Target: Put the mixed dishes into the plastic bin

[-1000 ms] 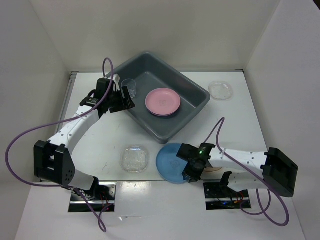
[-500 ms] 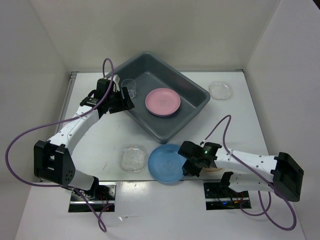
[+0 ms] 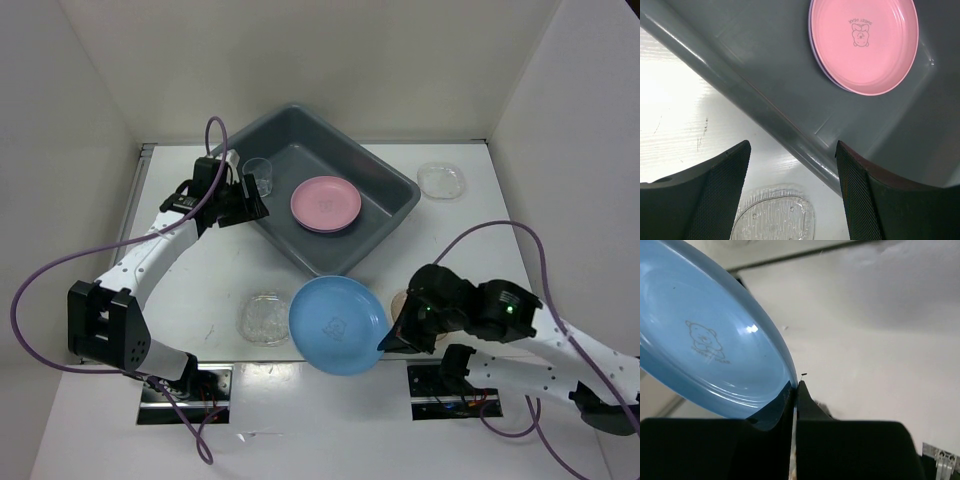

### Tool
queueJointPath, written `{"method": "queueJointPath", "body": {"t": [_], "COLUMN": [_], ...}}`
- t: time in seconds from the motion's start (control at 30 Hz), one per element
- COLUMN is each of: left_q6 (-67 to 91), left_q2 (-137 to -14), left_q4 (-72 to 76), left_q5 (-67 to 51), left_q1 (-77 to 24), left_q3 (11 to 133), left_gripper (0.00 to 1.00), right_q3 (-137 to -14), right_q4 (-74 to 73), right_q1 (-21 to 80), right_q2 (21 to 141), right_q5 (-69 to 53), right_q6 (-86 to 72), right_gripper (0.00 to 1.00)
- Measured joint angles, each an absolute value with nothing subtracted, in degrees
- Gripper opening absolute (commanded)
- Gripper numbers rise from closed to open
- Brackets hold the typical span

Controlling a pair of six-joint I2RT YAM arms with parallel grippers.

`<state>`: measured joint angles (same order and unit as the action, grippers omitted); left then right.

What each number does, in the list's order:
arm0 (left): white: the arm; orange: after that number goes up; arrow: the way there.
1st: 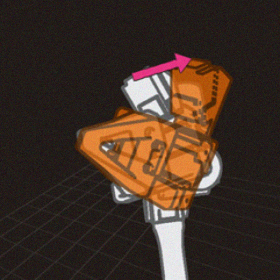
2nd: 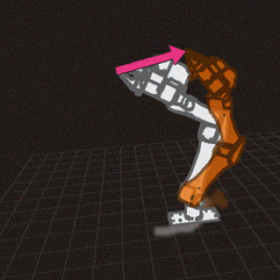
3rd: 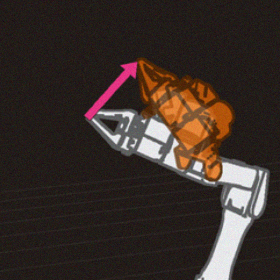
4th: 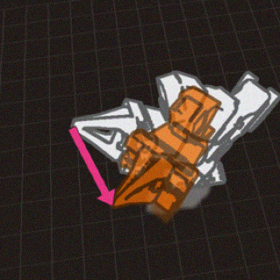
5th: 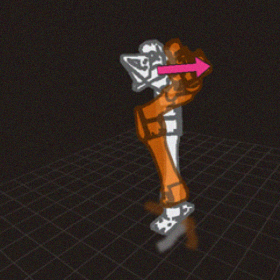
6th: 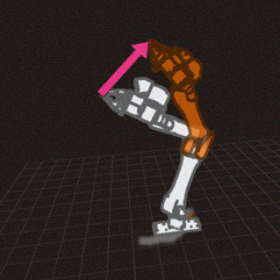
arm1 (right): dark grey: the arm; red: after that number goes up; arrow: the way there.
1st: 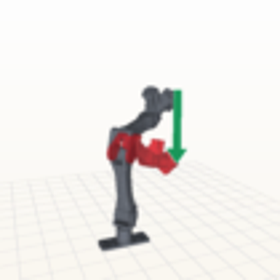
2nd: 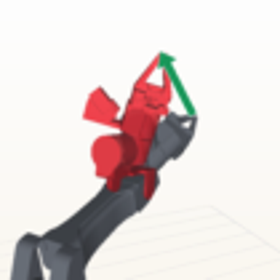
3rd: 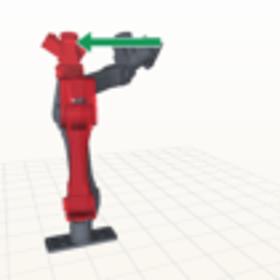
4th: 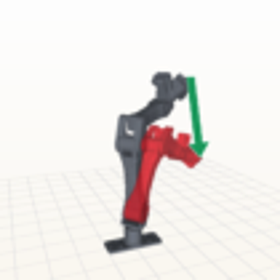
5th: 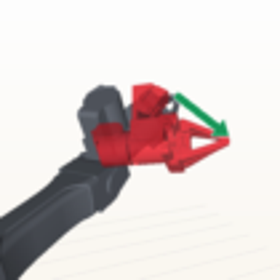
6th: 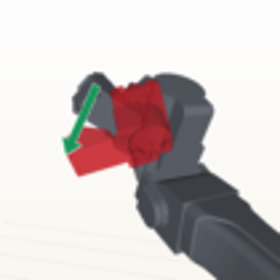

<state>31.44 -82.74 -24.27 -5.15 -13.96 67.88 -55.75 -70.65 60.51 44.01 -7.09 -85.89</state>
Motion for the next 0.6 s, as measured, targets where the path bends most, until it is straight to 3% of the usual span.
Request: {"method": "queueJointPath", "body": {"t": [0.23, 0.4, 0.6], "left_q6": [31.2, 30.1, 29.3], "left_q2": [-82.7, -82.7, -82.7], "left_q4": [-25.8, -26.2, -28.1], "left_q5": [-4.2, -1.8, 1.5], "left_q1": [-14.0, -13.9, -13.3], "left_q3": [70.5, 71.8, 75.1], "left_gripper": [0.77, 0.77, 0.78], "right_q3": [-60.3, -71.0, -77.1], "right_q4": [-73.8, -74.5, -64.5], "right_q1": [60.6, 60.6, 55.8], "right_q2": [42.9, 50.6, 63.1], "right_q5": [-14.2, -8.0, 0.2], "right_q6": [-83.0, -79.8, -71.8], "right_gripper": [0.00, 0.00, 0.00]}}
